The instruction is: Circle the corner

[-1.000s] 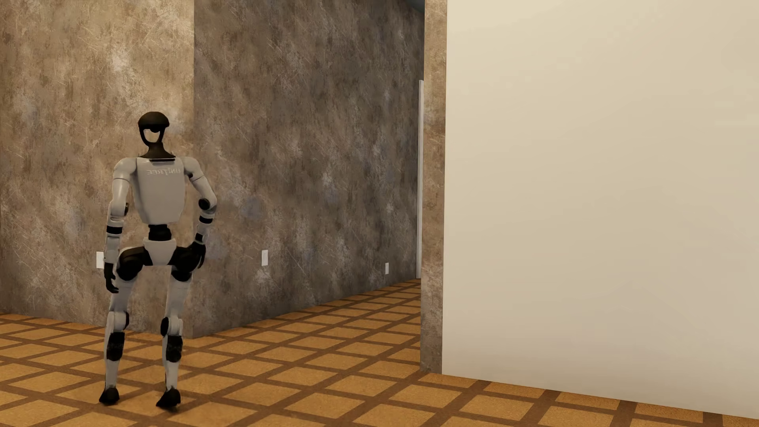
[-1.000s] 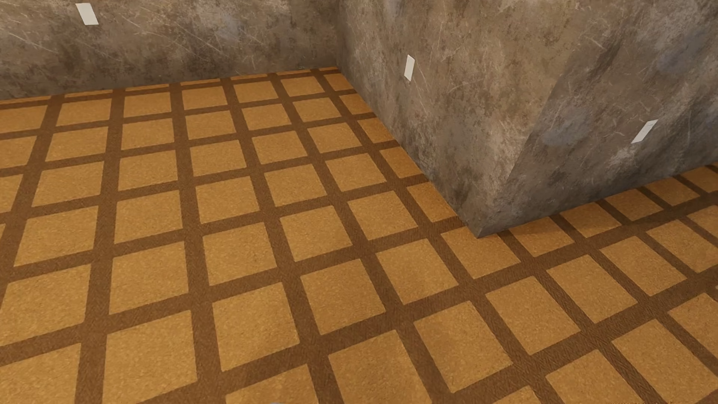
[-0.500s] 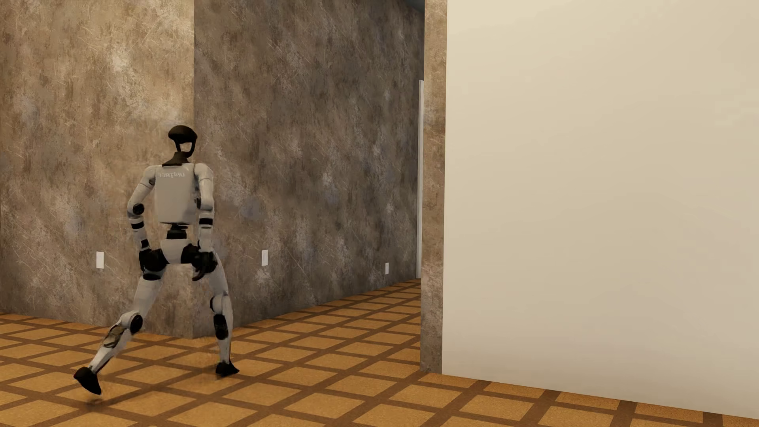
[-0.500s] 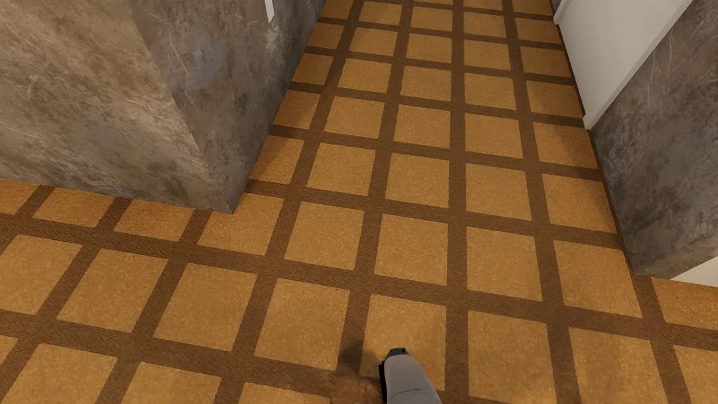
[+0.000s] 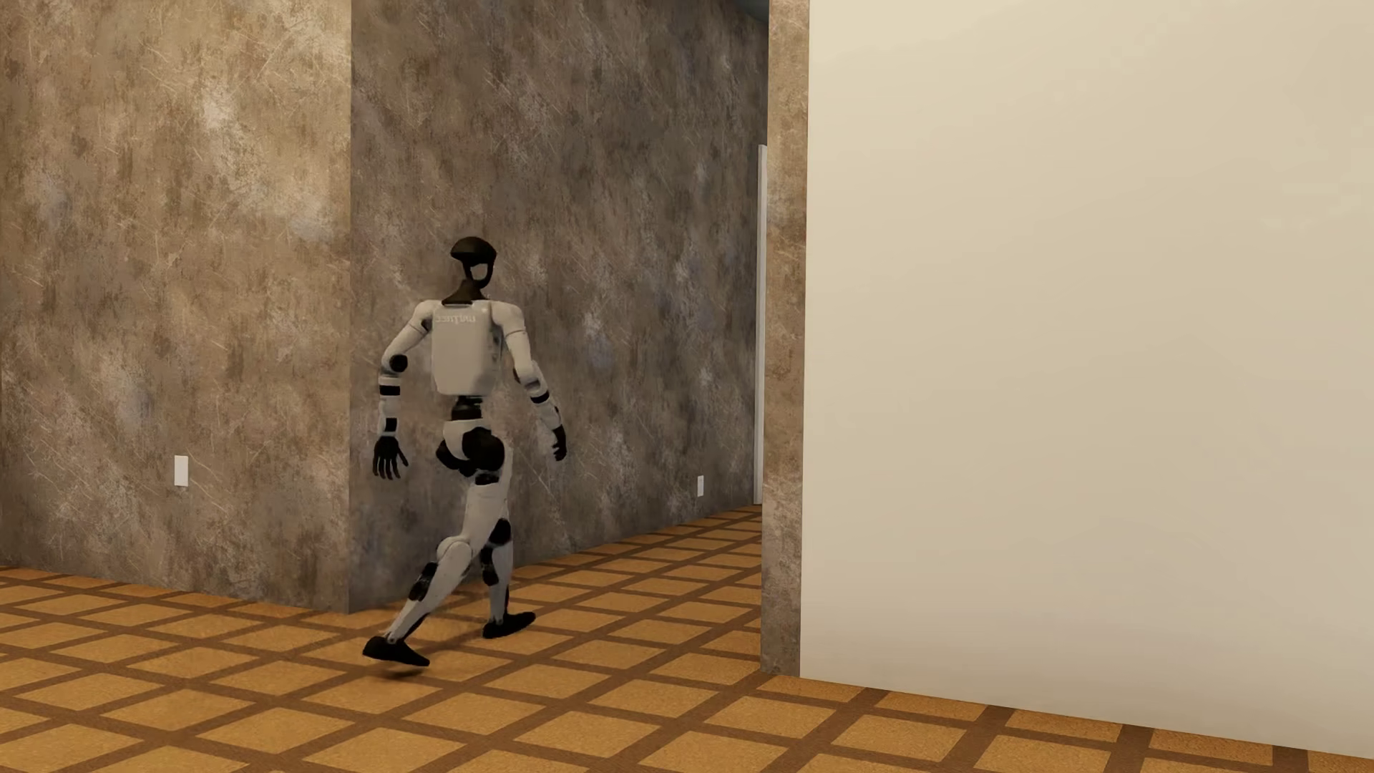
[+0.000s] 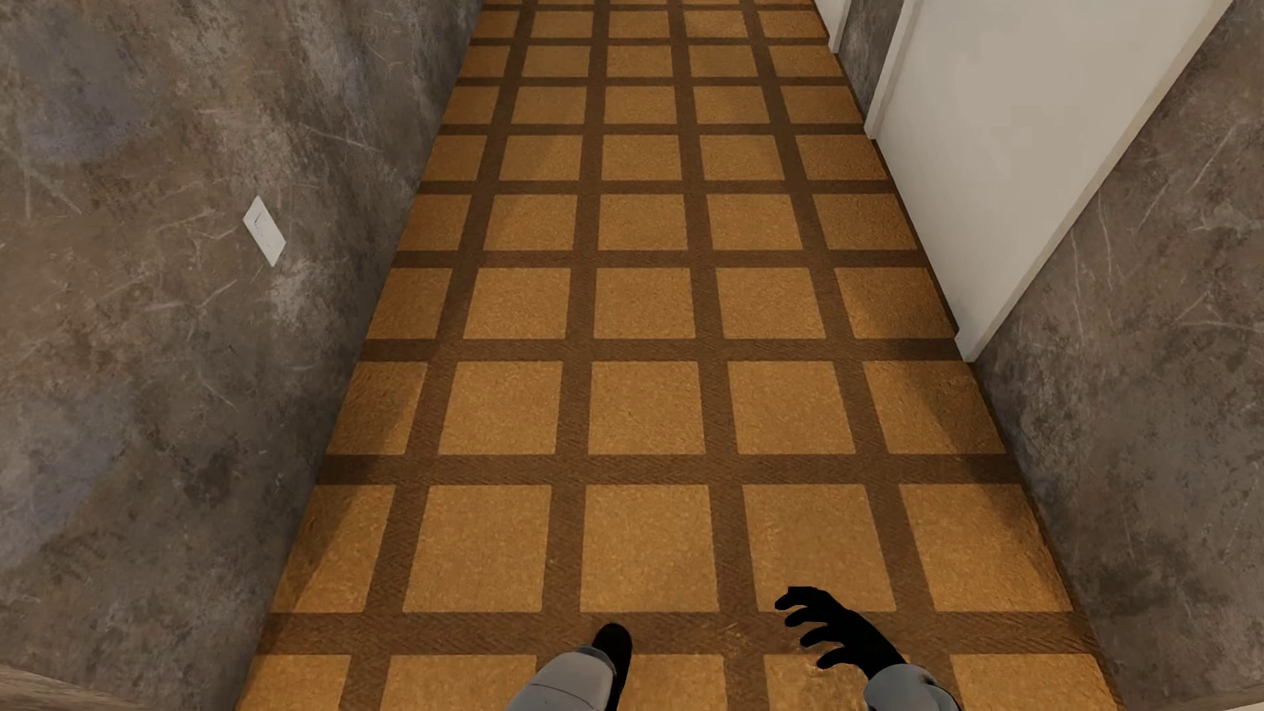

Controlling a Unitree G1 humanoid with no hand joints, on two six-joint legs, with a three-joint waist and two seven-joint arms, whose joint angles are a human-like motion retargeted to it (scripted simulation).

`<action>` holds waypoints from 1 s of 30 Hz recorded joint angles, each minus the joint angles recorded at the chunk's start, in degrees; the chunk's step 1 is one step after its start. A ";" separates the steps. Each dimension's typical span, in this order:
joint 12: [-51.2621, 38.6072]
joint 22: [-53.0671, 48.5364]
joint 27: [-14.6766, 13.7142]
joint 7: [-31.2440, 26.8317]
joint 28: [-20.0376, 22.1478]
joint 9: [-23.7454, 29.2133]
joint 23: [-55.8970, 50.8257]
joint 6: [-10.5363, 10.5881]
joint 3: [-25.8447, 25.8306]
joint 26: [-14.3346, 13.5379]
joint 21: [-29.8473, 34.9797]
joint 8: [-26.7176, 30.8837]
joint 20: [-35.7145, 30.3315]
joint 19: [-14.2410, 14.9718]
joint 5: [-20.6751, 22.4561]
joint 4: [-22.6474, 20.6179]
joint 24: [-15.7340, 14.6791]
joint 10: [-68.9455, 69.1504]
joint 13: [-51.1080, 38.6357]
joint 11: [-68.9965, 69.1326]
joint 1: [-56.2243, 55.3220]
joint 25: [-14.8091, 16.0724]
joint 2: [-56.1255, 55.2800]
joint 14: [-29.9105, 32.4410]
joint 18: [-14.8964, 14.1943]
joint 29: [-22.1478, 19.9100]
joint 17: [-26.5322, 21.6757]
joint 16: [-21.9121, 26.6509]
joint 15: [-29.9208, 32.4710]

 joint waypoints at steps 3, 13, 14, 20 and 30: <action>-0.70 4.91 0.00 0.00 0.00 0.69 0.84 -4.16 3.35 0.00 -2.69 0.00 -1.99 0.00 -9.65 -3.14 0.00 18.37 1.26 11.42 -4.28 0.00 2.28 5.62 0.00 0.00 2.23 -0.23 14.50; -15.97 -23.50 0.00 0.00 0.00 1.84 25.53 0.28 -26.70 0.00 19.81 0.00 10.19 0.00 -3.25 -7.08 0.00 1.61 19.28 8.96 42.56 0.00 -42.57 -5.03 0.00 0.00 4.34 -2.73 33.87; -17.79 -25.81 0.00 0.00 0.00 1.29 26.02 -0.25 -28.60 0.00 21.91 0.00 10.95 0.00 -4.03 -6.56 0.00 1.46 21.03 2.74 45.12 0.00 -44.08 -7.30 0.00 0.00 4.23 -1.99 16.49; -16.03 -12.60 0.00 0.00 0.00 0.71 29.75 3.20 -30.74 0.00 26.79 0.00 12.87 0.00 2.57 1.73 0.00 27.48 23.00 15.50 46.16 0.00 -47.46 21.55 0.00 0.00 4.59 -5.29 37.44; -1.49 5.64 0.00 0.00 0.00 -0.77 4.13 -1.68 -5.16 0.00 0.59 0.00 0.37 0.00 0.21 1.60 0.00 4.93 0.19 1.26 10.45 0.00 -5.29 30.65 0.00 0.00 1.74 -2.54 6.16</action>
